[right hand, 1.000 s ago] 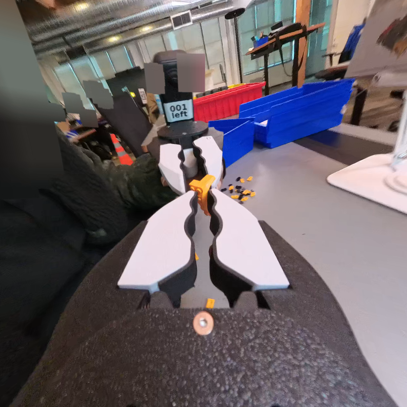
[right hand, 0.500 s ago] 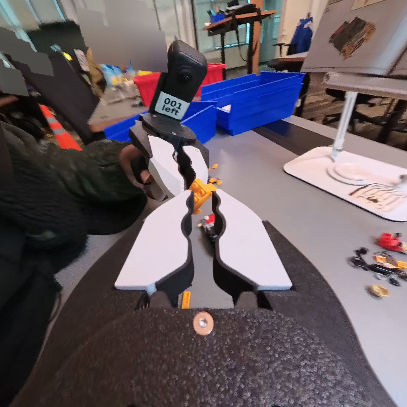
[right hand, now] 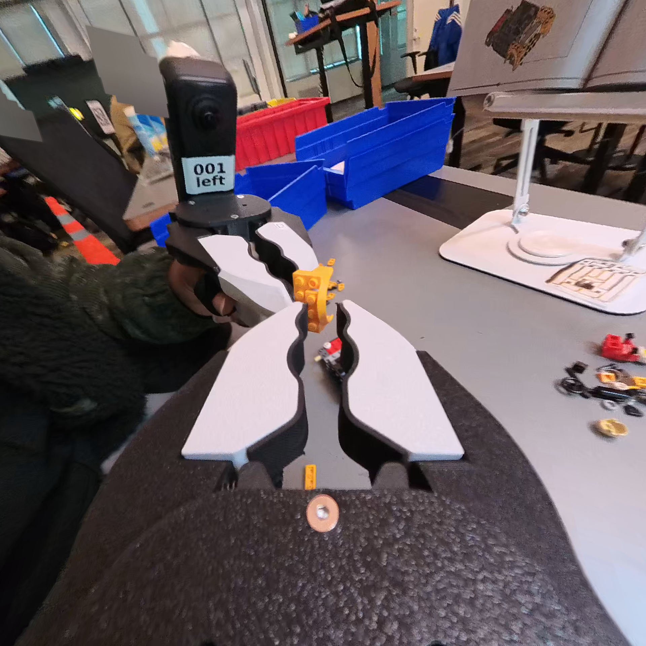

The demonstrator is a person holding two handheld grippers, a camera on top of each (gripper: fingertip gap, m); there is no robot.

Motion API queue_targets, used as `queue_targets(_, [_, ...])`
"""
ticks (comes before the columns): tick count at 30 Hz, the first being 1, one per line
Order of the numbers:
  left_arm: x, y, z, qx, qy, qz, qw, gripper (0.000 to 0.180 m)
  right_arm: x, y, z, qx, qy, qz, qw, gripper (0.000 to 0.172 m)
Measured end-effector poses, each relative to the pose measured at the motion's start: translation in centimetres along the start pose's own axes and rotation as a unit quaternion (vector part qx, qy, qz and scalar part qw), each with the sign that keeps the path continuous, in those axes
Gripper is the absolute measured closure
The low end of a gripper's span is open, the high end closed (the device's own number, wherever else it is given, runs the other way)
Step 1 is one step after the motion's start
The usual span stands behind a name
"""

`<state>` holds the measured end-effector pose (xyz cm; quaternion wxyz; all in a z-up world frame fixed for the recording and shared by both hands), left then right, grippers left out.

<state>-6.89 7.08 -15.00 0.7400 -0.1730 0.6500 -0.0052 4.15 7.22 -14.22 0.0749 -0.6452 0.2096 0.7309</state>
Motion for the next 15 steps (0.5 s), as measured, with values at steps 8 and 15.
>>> queue_targets(8, [-0.22, 0.17, -0.08, 0.051, -0.031, -0.154, 0.986, 0.171, 0.14, -0.64, -0.20, -0.063, -0.023, 0.171, 0.983, 0.163])
queue_targets(15, [-0.89, -0.18, -0.22, 0.104, -0.069, -0.259, 0.958, 0.171, 0.19, -0.64, -0.15, -0.130, -0.053, 0.340, 0.930, 0.164])
Point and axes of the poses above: each gripper's, where its closed fingertips meet, z out along the fingers, x out of its underside, y = z × x across the jaws, the point moved 6 cm from there along -z, back along the fingers, and after that the axes turned 15 degrees about -y, right-handed, at the moved point
